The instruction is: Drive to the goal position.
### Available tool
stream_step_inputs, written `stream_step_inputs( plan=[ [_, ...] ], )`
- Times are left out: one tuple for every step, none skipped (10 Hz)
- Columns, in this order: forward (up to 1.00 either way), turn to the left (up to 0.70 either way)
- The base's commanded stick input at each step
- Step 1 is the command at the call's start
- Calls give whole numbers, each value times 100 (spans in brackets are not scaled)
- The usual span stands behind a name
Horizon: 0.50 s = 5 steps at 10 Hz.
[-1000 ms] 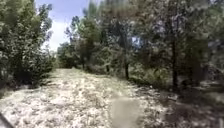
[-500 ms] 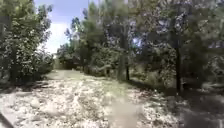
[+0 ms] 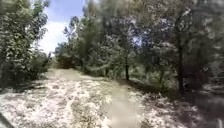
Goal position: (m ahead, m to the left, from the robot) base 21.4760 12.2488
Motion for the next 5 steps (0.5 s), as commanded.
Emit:
stream_step_inputs(
  plan=[
    [50, 31],
    [50, 50],
    [50, 50],
    [50, 50],
    [50, 50]
  ],
)
